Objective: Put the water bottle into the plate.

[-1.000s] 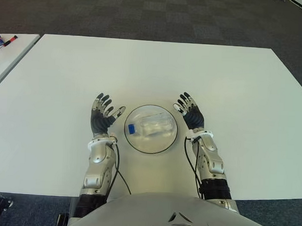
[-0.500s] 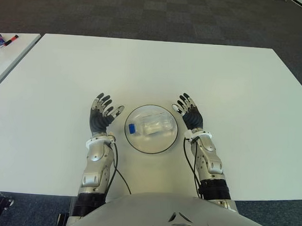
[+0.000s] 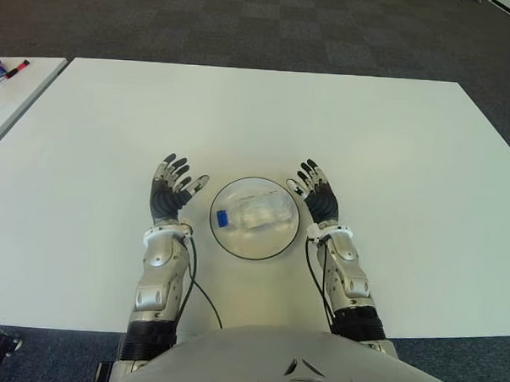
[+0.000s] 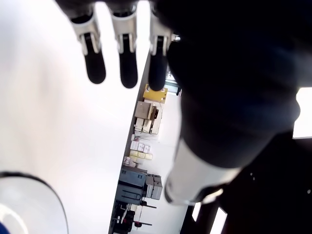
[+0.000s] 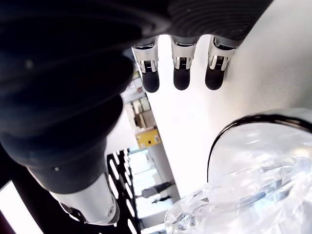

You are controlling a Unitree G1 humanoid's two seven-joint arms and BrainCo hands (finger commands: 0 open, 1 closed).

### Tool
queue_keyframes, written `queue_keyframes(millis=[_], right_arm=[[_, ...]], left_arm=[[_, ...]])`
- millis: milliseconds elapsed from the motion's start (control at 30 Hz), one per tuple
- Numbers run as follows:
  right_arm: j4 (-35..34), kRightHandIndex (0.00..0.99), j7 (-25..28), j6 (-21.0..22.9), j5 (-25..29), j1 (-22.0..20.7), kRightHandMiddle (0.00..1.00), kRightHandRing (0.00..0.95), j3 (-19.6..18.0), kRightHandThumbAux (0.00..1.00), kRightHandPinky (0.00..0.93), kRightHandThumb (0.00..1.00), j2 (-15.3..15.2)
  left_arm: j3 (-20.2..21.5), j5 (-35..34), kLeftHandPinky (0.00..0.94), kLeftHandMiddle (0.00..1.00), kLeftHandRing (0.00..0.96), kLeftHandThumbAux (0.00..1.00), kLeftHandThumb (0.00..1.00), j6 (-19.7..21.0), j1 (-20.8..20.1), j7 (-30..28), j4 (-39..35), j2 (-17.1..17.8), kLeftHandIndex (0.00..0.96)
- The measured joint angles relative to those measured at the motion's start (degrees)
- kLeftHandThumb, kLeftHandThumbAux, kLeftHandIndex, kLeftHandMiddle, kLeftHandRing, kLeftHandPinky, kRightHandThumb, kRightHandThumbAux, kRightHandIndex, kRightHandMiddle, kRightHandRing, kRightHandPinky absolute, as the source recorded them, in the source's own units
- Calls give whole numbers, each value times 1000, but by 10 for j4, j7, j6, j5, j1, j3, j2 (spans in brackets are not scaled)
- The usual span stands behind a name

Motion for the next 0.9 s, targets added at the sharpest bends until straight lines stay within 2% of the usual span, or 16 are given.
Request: queue_keyframes(millis=[367,633,900], right_arm=[[14,0,-56,-33,-41,-1,4,0,29,745,25,37,-2],[17,0,-68,-34,-57,-1,4,0,38,685,16,57,-3],[17,0,-73,-37,-64,0,14,0,43,671,21,48,-3]], left_arm=[[19,0,186,206,184,985,44,32,-17,-30,-11,7,132],[22,2,163,184,158,976,48,41,-17,-39,-14,7,126],[22,6,164,179,153,980,38,46,-16,-39,-27,7,122]])
